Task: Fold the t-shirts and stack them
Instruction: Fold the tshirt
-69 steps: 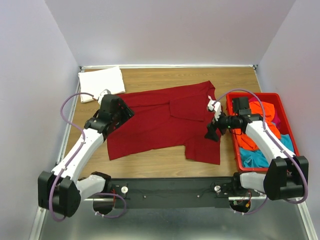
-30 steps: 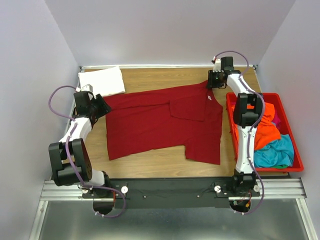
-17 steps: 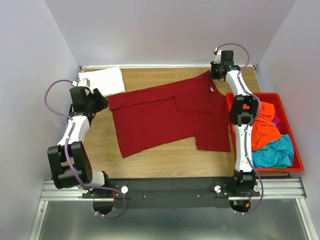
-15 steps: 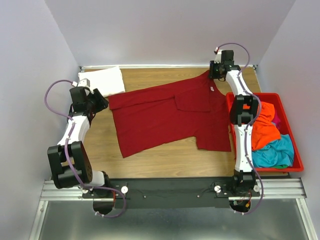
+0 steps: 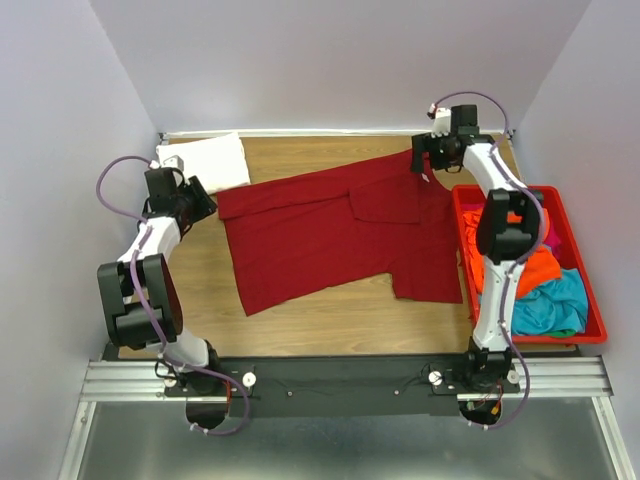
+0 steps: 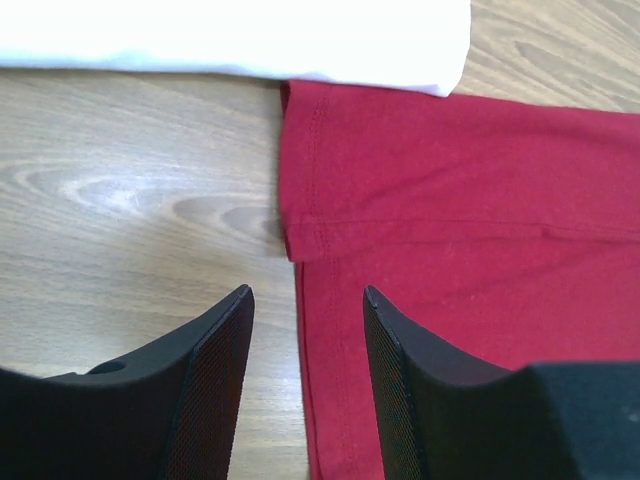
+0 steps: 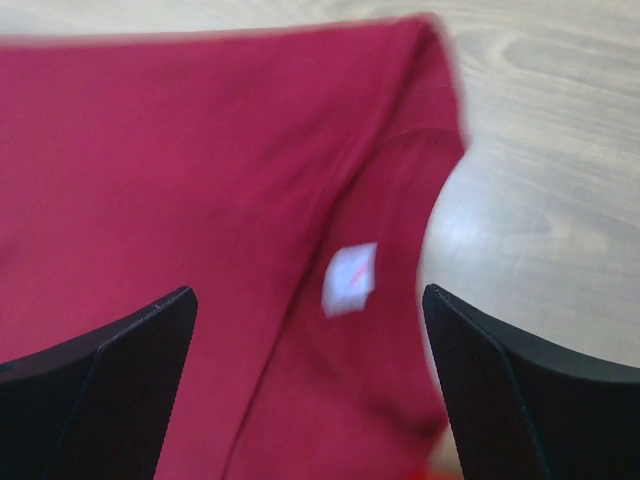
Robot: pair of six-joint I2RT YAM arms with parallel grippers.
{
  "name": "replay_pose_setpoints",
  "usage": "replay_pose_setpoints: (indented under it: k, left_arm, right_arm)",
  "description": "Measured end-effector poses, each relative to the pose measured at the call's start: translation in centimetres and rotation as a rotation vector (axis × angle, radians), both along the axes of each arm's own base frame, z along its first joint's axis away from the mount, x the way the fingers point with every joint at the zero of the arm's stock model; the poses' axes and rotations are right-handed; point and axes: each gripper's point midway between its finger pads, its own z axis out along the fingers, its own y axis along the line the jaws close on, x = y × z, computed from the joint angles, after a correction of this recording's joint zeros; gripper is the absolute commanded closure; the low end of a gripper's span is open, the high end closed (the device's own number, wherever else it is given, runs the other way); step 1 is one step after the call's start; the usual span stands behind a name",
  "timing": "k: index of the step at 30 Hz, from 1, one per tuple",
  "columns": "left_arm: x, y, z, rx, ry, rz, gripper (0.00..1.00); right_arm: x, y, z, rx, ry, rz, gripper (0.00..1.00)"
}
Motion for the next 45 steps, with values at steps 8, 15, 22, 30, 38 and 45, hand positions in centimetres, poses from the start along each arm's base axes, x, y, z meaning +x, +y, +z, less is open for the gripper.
replay_pose_setpoints:
  k: [8, 15, 22, 30, 38, 45]
  left_arm:
    - [-1.6, -1.9, 5.0, 0.020, -0.158, -0.087, 0.27]
    - [-2.4, -6.5, 11.3, 0.080, -0.317, -0.261, 0.22]
    - [-3.3, -9.8, 19.6, 0.257, -0.490, -0.375, 0.20]
    - [-6.1, -7.7, 22.0, 0.405, -0.563, -0.319, 0.04]
    - [-7.8, -7.5, 19.0, 0.558, -0.504, -0.387, 0.05]
    - [-10.7, -8.6, 18.6, 0.851, -0.510, -0.565, 0.02]
  right_arm:
    - [-11.1, 3.1, 13.2, 0.080, -0.171, 0.239, 0.00]
    - [-22.5, 5.0, 13.6, 0.112, -0.222, 0.436, 0.00]
    - [-29.0, 6.1, 7.4, 0.174, -0.090, 0.548, 0.00]
    - [-30.3, 6.4, 8.7, 0.179, -0.161, 0.605, 0.00]
    - [-31.0, 6.5, 9.7, 0.171, -0.205, 0.624, 0.00]
    - [-31.3, 6.7, 10.6, 0.176, -0.239, 0.638, 0.00]
